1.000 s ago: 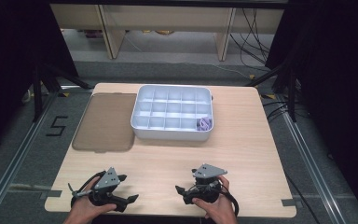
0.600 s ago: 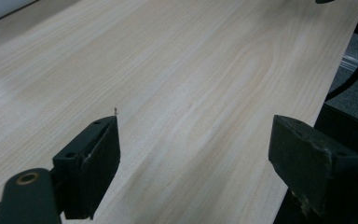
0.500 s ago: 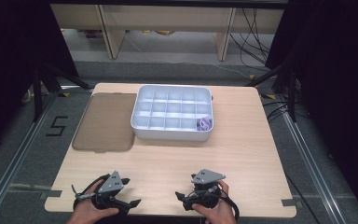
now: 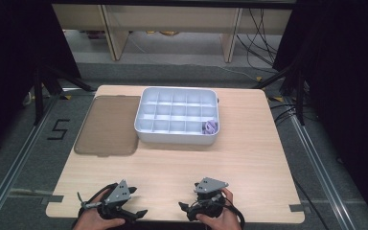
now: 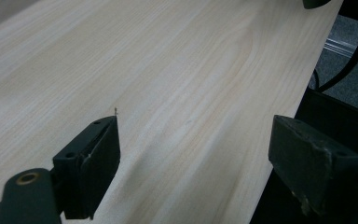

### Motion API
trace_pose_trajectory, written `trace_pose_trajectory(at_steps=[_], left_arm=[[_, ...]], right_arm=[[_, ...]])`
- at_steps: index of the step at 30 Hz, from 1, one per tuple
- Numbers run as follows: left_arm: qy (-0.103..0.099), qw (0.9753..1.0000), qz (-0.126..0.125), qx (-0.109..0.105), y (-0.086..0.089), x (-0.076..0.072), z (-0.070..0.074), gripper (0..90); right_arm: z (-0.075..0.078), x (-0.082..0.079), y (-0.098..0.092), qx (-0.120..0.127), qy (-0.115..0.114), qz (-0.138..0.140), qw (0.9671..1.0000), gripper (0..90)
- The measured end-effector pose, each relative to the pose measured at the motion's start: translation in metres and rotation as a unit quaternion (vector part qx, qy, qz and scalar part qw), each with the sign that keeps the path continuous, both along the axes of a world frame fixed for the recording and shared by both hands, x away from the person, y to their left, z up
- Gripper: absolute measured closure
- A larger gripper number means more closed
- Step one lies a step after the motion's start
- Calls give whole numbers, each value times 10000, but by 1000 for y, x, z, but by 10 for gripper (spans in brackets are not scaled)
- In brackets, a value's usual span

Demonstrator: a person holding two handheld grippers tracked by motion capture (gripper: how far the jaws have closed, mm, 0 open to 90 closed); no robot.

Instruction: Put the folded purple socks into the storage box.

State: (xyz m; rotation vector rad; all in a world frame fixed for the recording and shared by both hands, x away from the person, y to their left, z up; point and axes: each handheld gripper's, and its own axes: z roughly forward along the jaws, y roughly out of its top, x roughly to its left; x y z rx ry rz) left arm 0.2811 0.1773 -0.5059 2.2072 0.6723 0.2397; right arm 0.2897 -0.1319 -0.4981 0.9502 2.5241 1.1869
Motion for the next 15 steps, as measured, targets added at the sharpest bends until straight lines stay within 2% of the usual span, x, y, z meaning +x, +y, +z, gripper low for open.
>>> trace_pose_trajectory(at_steps=[1, 3, 4, 5, 7, 9, 11, 12, 14, 15], left_arm=[[-19, 10000, -41, 57, 1, 1, 0, 162], [-10, 10000, -48, 75, 1, 1, 0, 161], [-8, 10000, -41, 69, 0, 1, 0, 161], [-14, 10000, -37, 68, 0, 1, 0, 161], [-28, 10000, -38, 83, 0, 1, 0, 161], [-69, 9999, -134, 85, 0, 2, 0, 161], [-48, 9999, -69, 114, 0, 1, 0, 162], [-95, 9998, -135, 134, 1, 1, 1, 162], [-36, 9999, -53, 138, 1, 1, 0, 161], [-38, 10000, -4, 60, 0, 1, 0, 161]], right_arm=[[0, 0, 1, -8, 14, 55, 10000, 164], [0, -2, 2, 15, 31, -22, 10000, 165], [0, -1, 1, -19, -50, 66, 10000, 165], [-1, -1, 2, 2, 0, 84, 10000, 164], [-1, -2, 1, -9, 68, -24, 10000, 165], [0, 0, 0, -1, 20, 62, 10000, 165], [0, 0, -1, 0, 18, 57, 10000, 164], [0, 0, -1, -8, 18, 21, 10000, 165], [0, 0, -1, -8, 5, 21, 10000, 165], [-1, 1, -2, -10, -8, 27, 10000, 165]])
